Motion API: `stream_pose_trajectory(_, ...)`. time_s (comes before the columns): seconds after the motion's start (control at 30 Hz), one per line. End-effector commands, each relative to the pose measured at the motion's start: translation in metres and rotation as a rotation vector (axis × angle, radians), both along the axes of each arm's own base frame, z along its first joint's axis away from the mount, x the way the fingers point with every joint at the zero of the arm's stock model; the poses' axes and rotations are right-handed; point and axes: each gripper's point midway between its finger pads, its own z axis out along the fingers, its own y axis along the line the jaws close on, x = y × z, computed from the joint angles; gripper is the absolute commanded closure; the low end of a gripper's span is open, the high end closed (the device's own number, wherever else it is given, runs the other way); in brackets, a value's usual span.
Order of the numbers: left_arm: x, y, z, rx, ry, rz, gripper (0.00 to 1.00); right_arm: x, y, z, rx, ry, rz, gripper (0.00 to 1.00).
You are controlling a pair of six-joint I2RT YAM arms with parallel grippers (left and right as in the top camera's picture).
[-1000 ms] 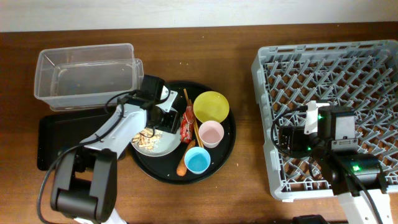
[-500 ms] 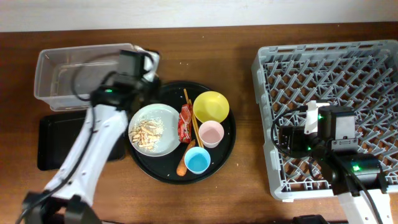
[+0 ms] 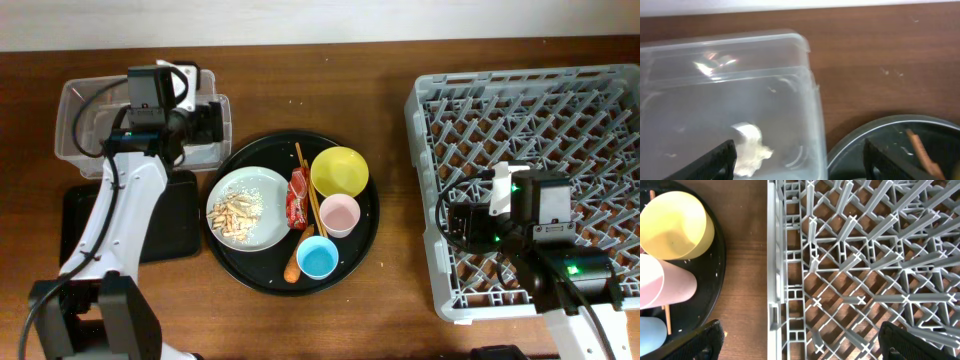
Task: Sort waste into correct bins and load items into the dishwasher rack
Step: 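Grasp the red snack wrapper with the left gripper and drop it in the bin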
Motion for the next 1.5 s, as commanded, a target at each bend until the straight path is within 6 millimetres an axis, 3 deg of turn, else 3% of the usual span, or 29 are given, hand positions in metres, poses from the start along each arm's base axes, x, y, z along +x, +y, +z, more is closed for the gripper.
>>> stream_pose_trajectory(0.0,-0.045,-0.075,-0.004,-0.289,0.162,-0.268,0.34,0.002,0.0,0.008,-0.003,-0.021,-0.003,0.02)
stream_pose_trajectory(0.17,-0.115,-0.131,-0.056,-0.274,0.44,-0.383,0.33,0.002,0.0,0.008,-0.003,-0.021,-0.003,0.02)
stream_pose_trajectory(0.2,-0.14,-0.149,-0.092,-0.261,0.557,-0.419,0.33,0.002,0.0,0.008,-0.003,-0.021,-0.003,0.02)
stream_pose_trajectory(0.37,-0.157,-0.165,-0.14,-0.243,0.707,-0.439,0.33,0.002,0.0,0.008,-0.003,-0.021,-0.003,0.02)
stream_pose_trajectory(0.43,-0.158,-0.168,-0.146,-0.24,0.717,-0.447,0.39,0.002,0.0,0.008,-0.003,-0.021,-0.003,0.02)
stream_pose_trajectory(0.47,-0.156,-0.169,-0.146,-0.24,0.705,-0.449,0.51,0.002,0.0,0.008,-0.003,-0.021,-0.003,0.02)
stream_pose_trajectory(0.5,-0.153,-0.17,-0.145,-0.241,0.692,-0.452,0.69,0.002,0.0,0.008,-0.003,-0.021,-0.003,0.02)
stream_pose_trajectory(0.6,-0.149,-0.171,-0.144,-0.242,0.677,-0.454,0.97,0.002,0.0,0.008,-0.003,-0.021,-0.003,0.02)
stream_pose_trajectory(0.7,-0.131,-0.168,-0.124,-0.25,0.627,-0.444,1.0,0.002,0.0,0.008,-0.003,-0.021,-0.003,0.02)
stream_pose_trajectory(0.8,-0.1,-0.147,-0.074,-0.251,0.51,-0.389,1.0,0.002,0.0,0.008,-0.003,-0.021,-0.003,0.02)
stream_pose_trajectory(0.83,-0.089,-0.133,-0.059,-0.227,0.463,-0.351,1.0,0.002,0.0,0.008,-0.003,-0.021,-0.003,0.02)
stream_pose_trajectory(0.9,-0.054,-0.081,-0.021,-0.127,0.31,-0.211,1.0,0.002,0.0,0.008,-0.003,-0.021,-0.003,0.02)
stream_pose_trajectory(1.0,-0.019,-0.029,0.004,-0.086,0.162,-0.081,1.0,0.002,0.0,0.008,-0.003,-0.021,-0.003,0.02)
stream_pose_trajectory(1.1,0.005,0.021,0.016,-0.006,0.057,0.053,0.95,0.002,0.0,0.008,-0.003,-0.021,-0.003,0.02)
stream_pose_trajectory(1.17,0.011,0.038,0.017,0.027,0.034,0.104,0.94,0.002,0.0,0.008,-0.003,-0.021,-0.003,0.02)
stream_pose_trajectory(1.23,0.013,0.049,0.012,0.052,0.041,0.137,0.82,0.002,0.0,0.008,-0.003,-0.02,-0.003,0.02)
stream_pose_trajectory(1.3,0.017,0.052,0.004,0.054,0.048,0.143,0.42,0.002,0.0,0.008,-0.003,-0.02,-0.003,0.02)
stream_pose_trajectory(1.33,0.017,0.052,0.004,0.054,0.05,0.141,0.27,0.002,0.0,0.008,-0.003,-0.021,-0.003,0.02)
stream_pose_trajectory(1.4,0.013,0.047,0.005,0.039,0.058,0.127,0.3,0.002,0.0,0.008,-0.003,-0.02,-0.003,0.02)
stream_pose_trajectory(1.47,-0.005,0.01,0.008,-0.077,0.111,0.007,0.36,0.002,0.0,0.008,-0.003,-0.021,-0.003,0.02)
